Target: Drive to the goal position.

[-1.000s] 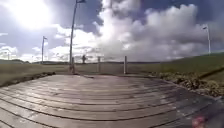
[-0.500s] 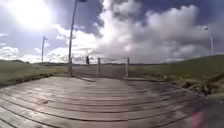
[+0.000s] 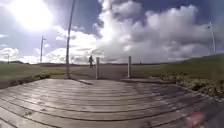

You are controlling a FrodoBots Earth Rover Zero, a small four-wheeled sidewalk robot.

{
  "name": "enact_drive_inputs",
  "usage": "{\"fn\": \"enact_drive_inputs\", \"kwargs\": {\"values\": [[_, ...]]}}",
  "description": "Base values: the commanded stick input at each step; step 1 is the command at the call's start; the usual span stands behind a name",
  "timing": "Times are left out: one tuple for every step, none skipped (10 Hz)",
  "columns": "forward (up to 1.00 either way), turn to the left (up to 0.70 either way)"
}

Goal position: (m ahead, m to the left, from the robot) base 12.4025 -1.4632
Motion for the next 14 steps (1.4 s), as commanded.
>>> {"fn": "enact_drive_inputs", "kwargs": {"values": [[0.0,0.0],[0.85,-0.22],[0.85,-0.32],[0.85,-0.22],[0.85,-0.07],[0.85,0.0],[0.85,0.0],[0.85,0.0],[0.85,0.0],[0.85,0.0],[0.85,-0.34],[0.85,-0.34],[0.85,-0.34],[0.85,-0.34]]}}
